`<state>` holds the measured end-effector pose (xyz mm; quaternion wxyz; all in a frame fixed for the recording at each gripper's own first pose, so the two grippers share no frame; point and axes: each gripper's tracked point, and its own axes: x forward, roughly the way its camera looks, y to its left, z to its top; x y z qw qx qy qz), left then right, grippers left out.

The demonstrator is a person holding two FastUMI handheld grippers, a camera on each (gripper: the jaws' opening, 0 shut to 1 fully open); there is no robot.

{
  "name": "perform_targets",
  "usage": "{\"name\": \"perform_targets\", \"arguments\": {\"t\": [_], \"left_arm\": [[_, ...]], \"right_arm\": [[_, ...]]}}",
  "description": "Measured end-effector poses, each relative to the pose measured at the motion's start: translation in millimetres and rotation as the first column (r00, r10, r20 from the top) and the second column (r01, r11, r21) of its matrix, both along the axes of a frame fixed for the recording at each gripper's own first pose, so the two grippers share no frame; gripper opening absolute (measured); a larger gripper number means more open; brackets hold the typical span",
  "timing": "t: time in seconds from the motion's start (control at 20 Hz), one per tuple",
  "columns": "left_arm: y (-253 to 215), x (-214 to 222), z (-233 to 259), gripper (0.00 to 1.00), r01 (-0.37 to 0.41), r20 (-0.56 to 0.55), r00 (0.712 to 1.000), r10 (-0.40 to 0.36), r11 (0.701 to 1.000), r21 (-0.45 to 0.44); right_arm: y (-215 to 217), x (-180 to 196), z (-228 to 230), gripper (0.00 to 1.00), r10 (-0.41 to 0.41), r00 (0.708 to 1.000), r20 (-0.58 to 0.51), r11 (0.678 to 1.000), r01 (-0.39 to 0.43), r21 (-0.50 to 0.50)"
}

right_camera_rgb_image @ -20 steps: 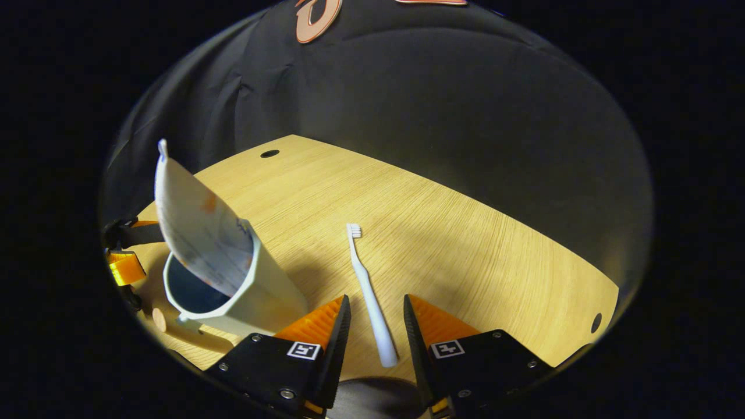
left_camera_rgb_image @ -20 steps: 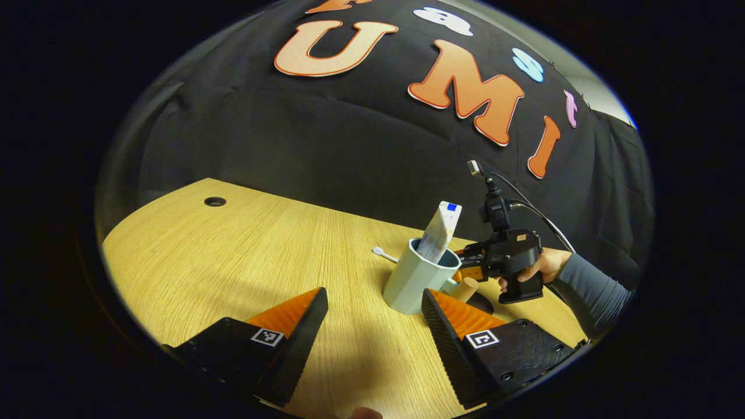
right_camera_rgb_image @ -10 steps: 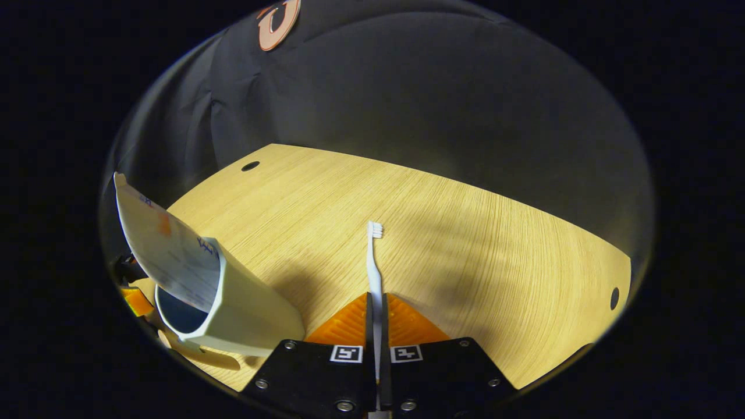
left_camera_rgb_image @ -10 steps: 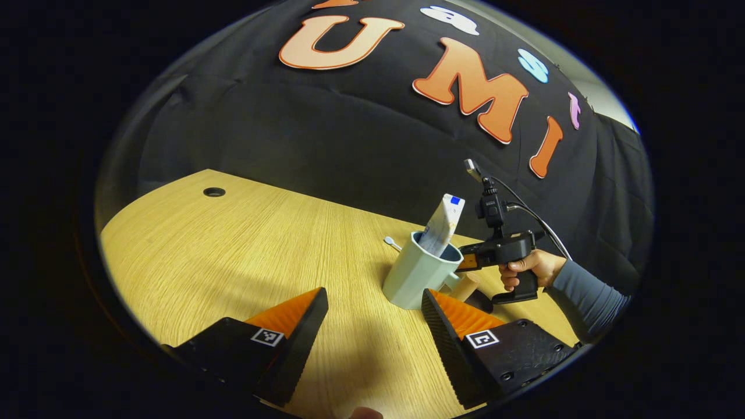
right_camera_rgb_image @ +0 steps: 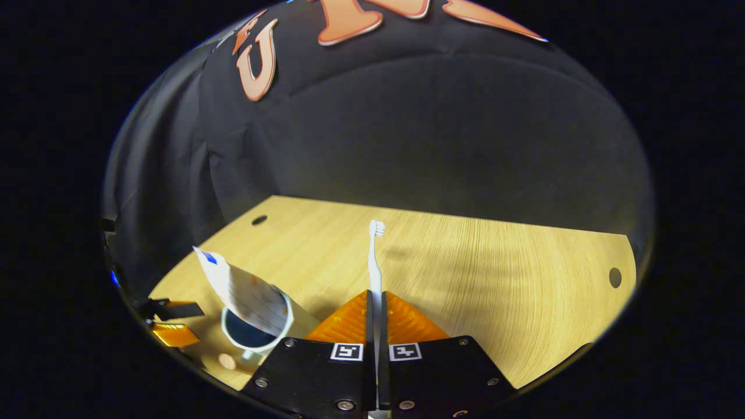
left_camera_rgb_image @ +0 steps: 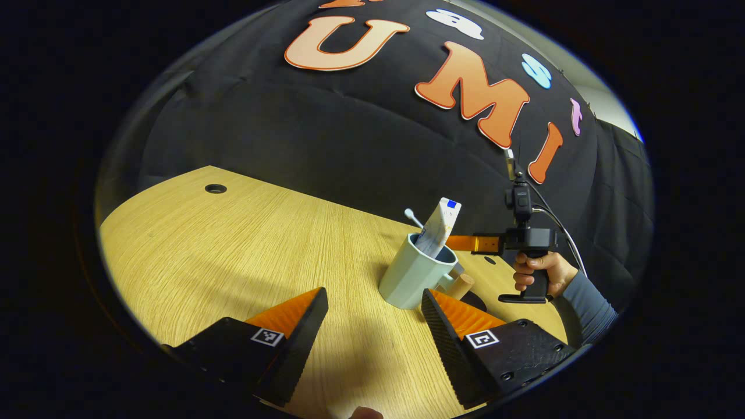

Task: Put the toothbrush and toothpaste on the desktop into the cup, then pick up the cup and place it on the coaster on the desktop.

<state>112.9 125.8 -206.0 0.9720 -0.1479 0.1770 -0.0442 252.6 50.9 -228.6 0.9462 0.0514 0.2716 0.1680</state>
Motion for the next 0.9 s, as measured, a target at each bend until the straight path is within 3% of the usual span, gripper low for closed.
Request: {"name": "perform_targets", "arguments": {"t": [0.35, 0.9], "left_arm": [[-2, -9, 9, 0.97, -0.001, 0.025, 1.000, 0.001, 1.000, 0.005], [3, -16, 4, 0.97, -0.011, 0.017, 1.000, 0.012, 1.000, -0.010]], "right_arm": [[15, 6, 60, 0.02, -0.054, 0.985, 0.163, 0.979, 0.020, 0.202], [48, 2, 62, 0.02, -0.150, 0.956, 0.251, 0.923, 0.044, 0.382]]}}
